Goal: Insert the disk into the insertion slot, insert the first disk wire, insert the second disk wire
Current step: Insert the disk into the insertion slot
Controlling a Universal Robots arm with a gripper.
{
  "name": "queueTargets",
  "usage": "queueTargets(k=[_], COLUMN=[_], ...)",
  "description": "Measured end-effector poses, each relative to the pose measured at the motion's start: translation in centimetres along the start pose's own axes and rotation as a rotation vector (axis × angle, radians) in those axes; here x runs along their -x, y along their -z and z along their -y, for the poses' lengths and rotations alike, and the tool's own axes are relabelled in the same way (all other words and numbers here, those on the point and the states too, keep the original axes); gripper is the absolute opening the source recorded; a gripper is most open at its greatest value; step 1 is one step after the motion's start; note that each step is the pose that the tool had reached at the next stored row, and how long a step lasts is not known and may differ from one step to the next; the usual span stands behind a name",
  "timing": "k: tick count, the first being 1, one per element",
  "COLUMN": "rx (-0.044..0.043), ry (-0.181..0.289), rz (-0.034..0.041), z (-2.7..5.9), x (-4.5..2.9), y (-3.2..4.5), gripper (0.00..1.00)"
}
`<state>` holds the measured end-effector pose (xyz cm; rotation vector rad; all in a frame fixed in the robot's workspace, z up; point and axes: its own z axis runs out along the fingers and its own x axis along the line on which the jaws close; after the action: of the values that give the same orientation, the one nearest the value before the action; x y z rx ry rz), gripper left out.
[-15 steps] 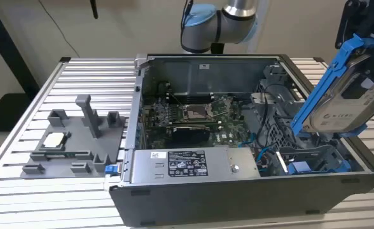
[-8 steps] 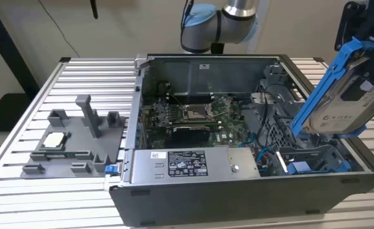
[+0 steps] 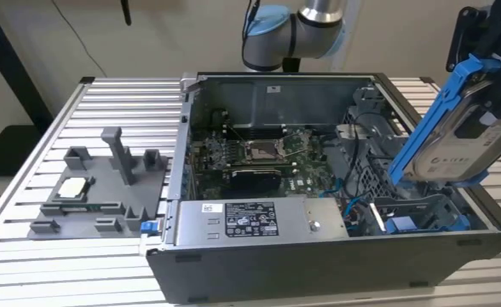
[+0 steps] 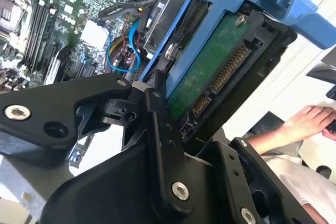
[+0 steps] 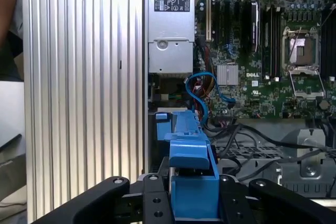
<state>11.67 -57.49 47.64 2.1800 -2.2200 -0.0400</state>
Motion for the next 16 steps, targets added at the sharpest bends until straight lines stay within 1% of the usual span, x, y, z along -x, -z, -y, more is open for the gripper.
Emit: queueTargets(k=[10,16], rx=[0.0,0.0], ry=[0.0,0.0], rz=[0.0,0.0], z=[0.12,0.15], x=[-0.02,-0.02], y=[-1.15,-1.6], gripper=[0.33,0.33])
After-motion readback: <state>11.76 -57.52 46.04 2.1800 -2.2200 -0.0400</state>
